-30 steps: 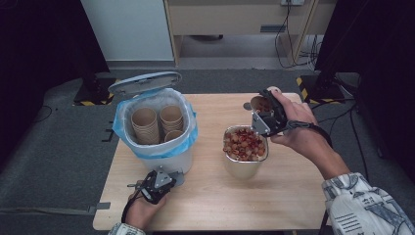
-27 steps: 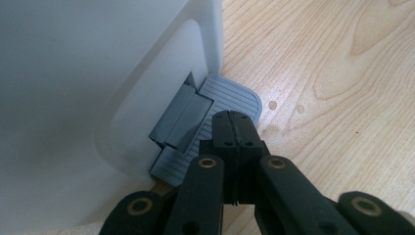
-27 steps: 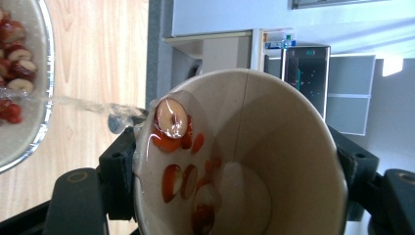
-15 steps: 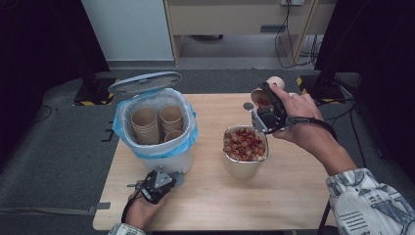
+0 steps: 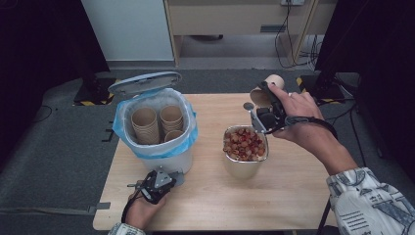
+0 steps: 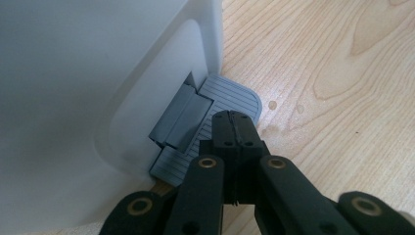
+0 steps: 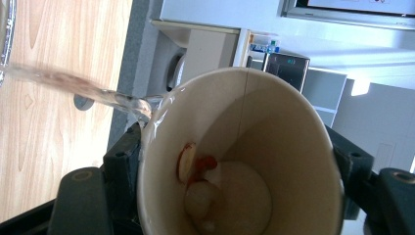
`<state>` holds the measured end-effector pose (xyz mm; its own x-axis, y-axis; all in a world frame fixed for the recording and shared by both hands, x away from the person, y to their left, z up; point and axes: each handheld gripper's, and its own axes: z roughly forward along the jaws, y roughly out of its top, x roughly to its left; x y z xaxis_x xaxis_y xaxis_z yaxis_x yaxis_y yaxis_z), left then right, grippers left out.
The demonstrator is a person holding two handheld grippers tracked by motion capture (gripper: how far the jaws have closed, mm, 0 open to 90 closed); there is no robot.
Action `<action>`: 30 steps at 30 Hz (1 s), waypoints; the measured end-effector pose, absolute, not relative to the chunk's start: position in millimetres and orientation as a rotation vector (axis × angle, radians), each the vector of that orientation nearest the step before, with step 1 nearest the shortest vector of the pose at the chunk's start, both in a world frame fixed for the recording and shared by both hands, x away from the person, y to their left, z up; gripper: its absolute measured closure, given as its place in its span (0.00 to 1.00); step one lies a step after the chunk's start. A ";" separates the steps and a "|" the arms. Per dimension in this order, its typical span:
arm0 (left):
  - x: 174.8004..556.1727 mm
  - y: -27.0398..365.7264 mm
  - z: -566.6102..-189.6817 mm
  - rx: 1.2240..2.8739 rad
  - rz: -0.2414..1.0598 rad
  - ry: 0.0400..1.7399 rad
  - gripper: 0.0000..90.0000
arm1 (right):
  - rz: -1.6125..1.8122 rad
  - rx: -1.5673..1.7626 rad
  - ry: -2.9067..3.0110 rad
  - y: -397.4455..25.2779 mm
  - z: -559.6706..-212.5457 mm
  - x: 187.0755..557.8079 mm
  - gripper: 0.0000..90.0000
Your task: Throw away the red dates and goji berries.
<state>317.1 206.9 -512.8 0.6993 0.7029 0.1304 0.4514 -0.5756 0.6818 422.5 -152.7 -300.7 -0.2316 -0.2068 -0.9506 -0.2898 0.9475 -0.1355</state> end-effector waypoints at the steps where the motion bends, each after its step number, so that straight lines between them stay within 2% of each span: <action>1: 317.1 206.9 -512.8 2.277 0.521 0.878 1.00 | 0.081 -0.366 1.817 -152.9 -300.6 422.4 0.31; 19: 317.1 206.9 -512.8 2.276 0.521 0.877 1.00 | 0.073 -0.384 1.794 -152.8 -299.2 420.7 0.31; 30: 317.1 207.1 -512.8 2.275 0.517 0.878 1.00 | -0.076 -0.500 1.728 -143.5 -291.4 416.7 0.31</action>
<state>317.1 207.1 -512.8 0.6998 0.7029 0.1273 0.4524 -0.5741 0.6825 416.7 -143.5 -291.4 -0.1334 -0.3683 -0.9201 -0.2859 0.9032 -0.3201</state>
